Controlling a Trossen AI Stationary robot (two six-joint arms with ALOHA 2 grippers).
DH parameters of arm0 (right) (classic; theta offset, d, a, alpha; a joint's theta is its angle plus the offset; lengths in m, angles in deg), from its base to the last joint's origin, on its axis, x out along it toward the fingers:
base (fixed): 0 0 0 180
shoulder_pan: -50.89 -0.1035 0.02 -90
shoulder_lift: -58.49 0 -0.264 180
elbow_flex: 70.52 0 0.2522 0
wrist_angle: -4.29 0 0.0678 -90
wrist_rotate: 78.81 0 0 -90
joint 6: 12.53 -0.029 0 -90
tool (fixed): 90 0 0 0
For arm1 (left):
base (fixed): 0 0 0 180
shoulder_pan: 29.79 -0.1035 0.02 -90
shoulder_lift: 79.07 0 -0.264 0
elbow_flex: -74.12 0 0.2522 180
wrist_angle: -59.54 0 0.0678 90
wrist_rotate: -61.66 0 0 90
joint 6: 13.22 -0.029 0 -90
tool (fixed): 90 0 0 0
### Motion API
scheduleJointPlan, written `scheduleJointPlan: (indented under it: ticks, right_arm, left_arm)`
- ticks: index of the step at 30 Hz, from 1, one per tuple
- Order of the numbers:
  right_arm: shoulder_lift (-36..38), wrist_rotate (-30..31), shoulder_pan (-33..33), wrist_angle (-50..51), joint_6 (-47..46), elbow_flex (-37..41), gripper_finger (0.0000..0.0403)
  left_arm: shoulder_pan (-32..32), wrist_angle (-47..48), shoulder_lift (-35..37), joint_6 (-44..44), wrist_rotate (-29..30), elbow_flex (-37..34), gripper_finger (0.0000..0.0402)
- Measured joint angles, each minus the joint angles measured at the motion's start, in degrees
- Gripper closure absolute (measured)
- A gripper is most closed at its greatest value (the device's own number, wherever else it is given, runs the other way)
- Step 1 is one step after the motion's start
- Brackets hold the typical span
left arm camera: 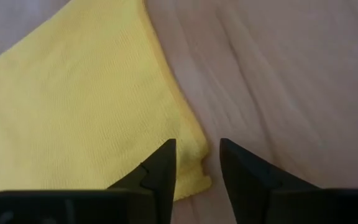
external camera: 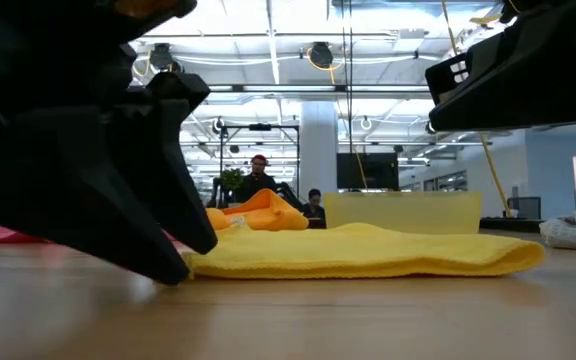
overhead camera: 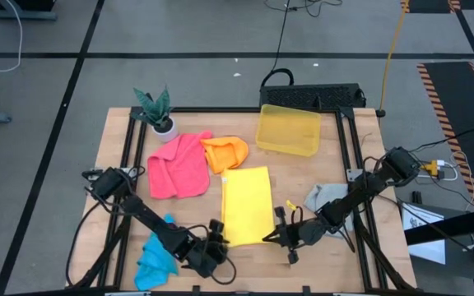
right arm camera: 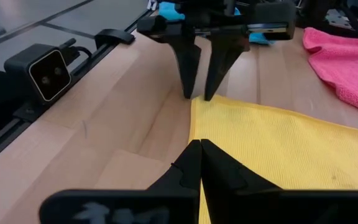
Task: Fold microfiber towels
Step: Fold the yellow kitchen towel
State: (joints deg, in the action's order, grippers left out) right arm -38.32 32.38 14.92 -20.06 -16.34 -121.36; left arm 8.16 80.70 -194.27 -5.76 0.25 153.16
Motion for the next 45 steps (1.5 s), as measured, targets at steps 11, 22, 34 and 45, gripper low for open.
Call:
scheduleJointPlan:
  ticks: [11, 22, 34, 45]
  right_arm:
    - [0.0, 0.0, 0.0, 0.2, -0.15, 0.0, 0.0403]
    - [0.0, 0.0, 0.0, 0.2, -0.17, 0.0, 0.0403]
    - [0.0, -0.02, 0.0, 0.2, -0.42, 0.0, 0.0403]
    - [0.0, -0.02, 0.02, 0.22, -0.42, 0.0, 0.0403]
  left_arm:
    - [0.02, 0.62, -0.04, 1.73, 0.96, -0.04, 0.0388]
    - [0.12, -0.38, -0.04, 1.84, 0.3, -0.04, 0.0366]
    - [-1.28, -0.45, 0.18, 3.7, -6.49, -0.07, 0.0287]
    - [-0.95, -1.67, 0.06, 3.78, -4.36, -0.07, 0.0284]
